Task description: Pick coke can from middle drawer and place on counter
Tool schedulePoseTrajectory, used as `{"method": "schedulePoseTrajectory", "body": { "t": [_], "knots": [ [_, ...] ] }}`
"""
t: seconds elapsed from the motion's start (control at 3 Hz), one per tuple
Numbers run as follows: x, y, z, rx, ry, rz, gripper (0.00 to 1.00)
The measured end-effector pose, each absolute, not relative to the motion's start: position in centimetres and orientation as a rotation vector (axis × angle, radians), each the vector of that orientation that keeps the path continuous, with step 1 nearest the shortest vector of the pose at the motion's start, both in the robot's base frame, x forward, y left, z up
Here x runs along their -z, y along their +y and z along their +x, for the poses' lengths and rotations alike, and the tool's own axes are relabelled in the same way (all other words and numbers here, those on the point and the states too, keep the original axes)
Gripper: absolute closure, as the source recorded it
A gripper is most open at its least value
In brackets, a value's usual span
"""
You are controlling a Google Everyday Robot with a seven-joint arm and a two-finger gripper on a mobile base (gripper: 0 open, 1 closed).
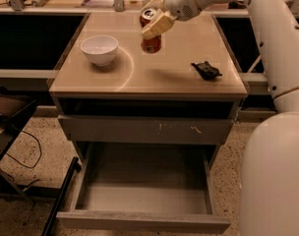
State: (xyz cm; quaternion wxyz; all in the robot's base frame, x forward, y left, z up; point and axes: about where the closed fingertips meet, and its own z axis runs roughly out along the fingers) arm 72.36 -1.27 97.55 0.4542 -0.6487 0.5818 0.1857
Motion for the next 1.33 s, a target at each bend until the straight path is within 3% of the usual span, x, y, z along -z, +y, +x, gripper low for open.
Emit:
{"method": "schedulePoseTrajectory", "body": {
  "t": [0.67,1.33],
  "knots": [
    [-88.3,-2.3,74.5,-0.587,1.602,-1.522,1.0],
    [-88.6,-2.3,74.5,-0.59,1.604,-1.522,0.58]
  ]
}}
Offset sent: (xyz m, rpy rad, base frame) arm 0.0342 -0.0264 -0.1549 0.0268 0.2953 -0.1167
